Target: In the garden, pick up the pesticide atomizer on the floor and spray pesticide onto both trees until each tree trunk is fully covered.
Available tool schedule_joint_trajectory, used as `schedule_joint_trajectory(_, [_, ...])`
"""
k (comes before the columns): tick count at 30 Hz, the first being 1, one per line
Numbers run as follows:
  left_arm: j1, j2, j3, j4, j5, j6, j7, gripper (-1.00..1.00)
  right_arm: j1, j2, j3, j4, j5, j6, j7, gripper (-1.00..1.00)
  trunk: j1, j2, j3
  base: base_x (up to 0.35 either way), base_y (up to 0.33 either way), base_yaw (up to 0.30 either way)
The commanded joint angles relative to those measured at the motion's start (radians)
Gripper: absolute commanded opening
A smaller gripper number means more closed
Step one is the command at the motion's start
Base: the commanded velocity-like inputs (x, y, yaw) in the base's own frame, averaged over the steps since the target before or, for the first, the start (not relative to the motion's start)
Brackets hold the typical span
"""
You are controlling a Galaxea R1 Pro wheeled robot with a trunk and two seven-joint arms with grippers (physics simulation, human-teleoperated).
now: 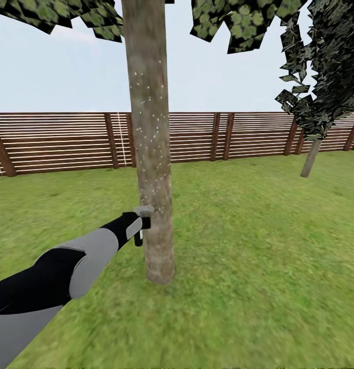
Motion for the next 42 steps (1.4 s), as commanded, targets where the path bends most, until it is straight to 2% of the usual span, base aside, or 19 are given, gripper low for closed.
schedule_joint_trajectory(1, [0.006,0.000,-0.009,-0.002,0.010,0.005,0.004,-1.00,0.000,0.000,0.009,0.000,-0.007,-0.002,-0.003,1.00,0.000,-0.002,-0.002,-0.102,0.077,0.000])
schedule_joint_trajectory(3, [0.025,0.000,-0.009,-0.002,0.010,0.002,0.004,-1.00,0.000,0.000,0.009,0.000,-0.007,-0.002,-0.003,1.00,0.000,-0.002,-0.002,-0.049,0.037,0.000])
schedule_joint_trajectory(5, [0.054,0.000,-0.009,-0.002,0.010,-0.045,-0.008,-1.00,0.000,0.000,0.009,0.000,-0.007,-0.002,-0.001,1.00,0.000,-0.002,-0.002,-0.018,0.013,0.000])
schedule_joint_trajectory(7, [0.102,0.001,-0.009,-0.003,0.010,-0.132,-0.079,-1.00,0.000,0.001,0.009,0.000,-0.007,-0.002,-0.001,1.00,0.000,-0.002,-0.002,-0.007,0.005,0.000])
schedule_joint_trajectory(8, [0.141,0.012,-0.009,-0.003,0.009,-0.182,-0.151,-1.00,0.000,0.001,0.009,0.000,-0.007,-0.002,0.000,1.00,0.000,-0.002,-0.002,-0.003,0.002,0.000])
schedule_joint_trajectory(10, [0.180,0.026,-0.009,-0.003,0.010,-0.219,-0.214,-1.00,0.000,0.001,0.009,0.000,-0.008,-0.002,0.000,1.00,0.000,-0.002,-0.002,-0.001,0.001,0.000])
schedule_joint_trajectory(14, [0.222,0.033,-0.009,-0.003,0.010,-0.235,-0.287,-1.00,0.000,0.001,0.009,0.001,-0.008,-0.001,0.001,1.00,0.000,-0.002,-0.002,0.000,0.000,0.000])
schedule_joint_trajectory(17, [0.231,0.033,-0.009,-0.003,0.010,-0.237,-0.331,-1.00,0.000,0.006,0.009,0.001,-0.009,0.000,0.001,1.00,0.000,-0.002,-0.002,0.000,0.011,0.000])
schedule_joint_trajectory(21, [0.234,0.038,-0.009,-0.004,0.009,-0.237,-0.344,-1.00,0.000,0.009,0.008,0.001,-0.009,0.000,0.002,1.00,0.000,-0.002,-0.002,0.000,0.214,0.000])
schedule_joint_trajectory(26, [0.234,0.056,-0.009,-0.004,0.008,-0.236,-0.347,-1.00,0.000,0.009,0.008,0.001,-0.009,0.000,0.002,1.00,0.000,-0.002,-0.002,0.000,0.325,0.000])
schedule_joint_trajectory(31, [0.234,0.059,-0.009,-0.003,0.008,-0.236,-0.347,-1.00,0.000,0.009,0.008,0.000,-0.011,0.000,0.002,1.00,0.000,-0.002,-0.002,0.081,0.342,-0.014])
schedule_joint_trajectory(42, [0.234,0.060,-0.009,-0.003,0.008,-0.235,-0.348,-1.00,0.000,0.009,0.008,0.001,-0.010,0.000,0.002,1.00,0.000,-0.002,-0.004,0.106,0.347,-0.269])
